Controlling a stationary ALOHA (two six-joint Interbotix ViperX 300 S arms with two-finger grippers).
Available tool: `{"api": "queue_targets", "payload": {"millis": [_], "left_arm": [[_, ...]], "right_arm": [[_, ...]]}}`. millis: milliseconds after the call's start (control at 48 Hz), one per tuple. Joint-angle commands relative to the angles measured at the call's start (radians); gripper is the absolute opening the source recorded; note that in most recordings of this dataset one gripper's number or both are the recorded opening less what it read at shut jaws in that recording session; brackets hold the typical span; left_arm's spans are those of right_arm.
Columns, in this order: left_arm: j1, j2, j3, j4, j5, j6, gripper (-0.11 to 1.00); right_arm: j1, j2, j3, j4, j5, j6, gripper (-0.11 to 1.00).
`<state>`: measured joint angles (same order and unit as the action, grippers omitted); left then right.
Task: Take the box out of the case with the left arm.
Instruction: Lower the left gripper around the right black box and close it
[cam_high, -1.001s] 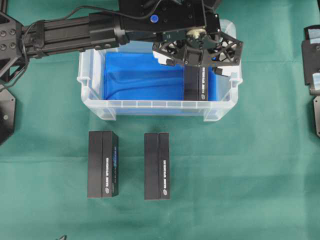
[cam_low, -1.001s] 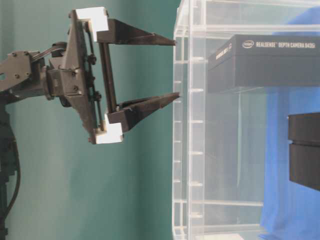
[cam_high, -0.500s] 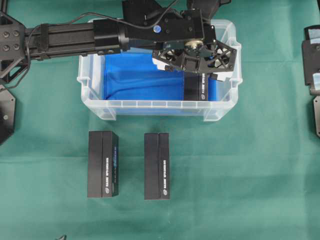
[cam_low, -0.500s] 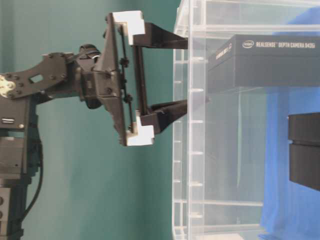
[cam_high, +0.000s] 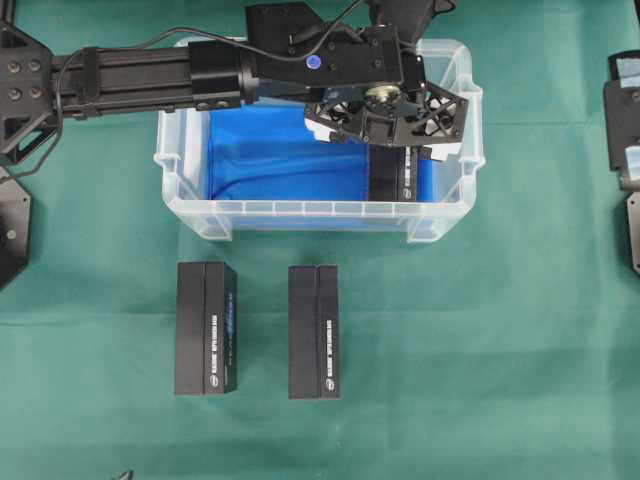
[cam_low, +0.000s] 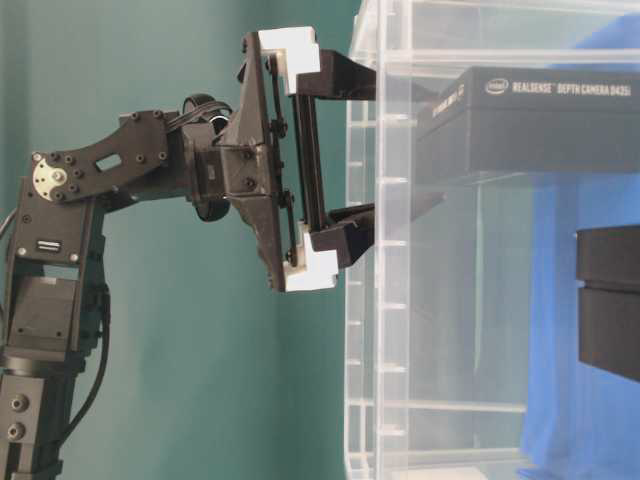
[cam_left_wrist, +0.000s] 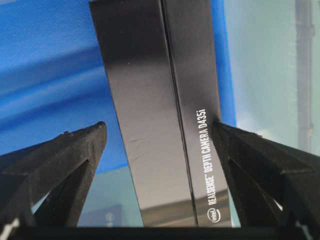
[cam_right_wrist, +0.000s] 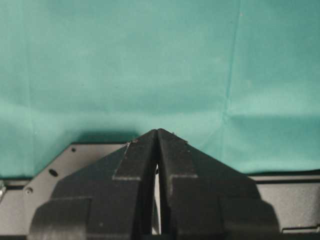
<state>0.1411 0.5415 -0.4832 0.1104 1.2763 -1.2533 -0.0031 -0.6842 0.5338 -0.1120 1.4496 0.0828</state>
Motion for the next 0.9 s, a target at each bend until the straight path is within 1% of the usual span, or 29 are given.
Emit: {"api": "queue_targets", "payload": {"millis": [0,271,876], "left_arm": [[0.005,-0.048,-0.003,0.005,-0.015,0.0,0.9],[0.008,-0.046,-0.003,0.005,-0.041,-0.002,0.9],[0.008,-0.038,-0.015,-0.005,-0.043,-0.002,0.9]], "right_arm": [[0.0,0.0,-0.009,0.002,-0.002,0.002,0.02],[0.0,0.0,-0.009,0.002,-0.002,0.002,0.02],[-0.002,0.0,-0.003,0.002,-0.006,0.0,0.02]]}}
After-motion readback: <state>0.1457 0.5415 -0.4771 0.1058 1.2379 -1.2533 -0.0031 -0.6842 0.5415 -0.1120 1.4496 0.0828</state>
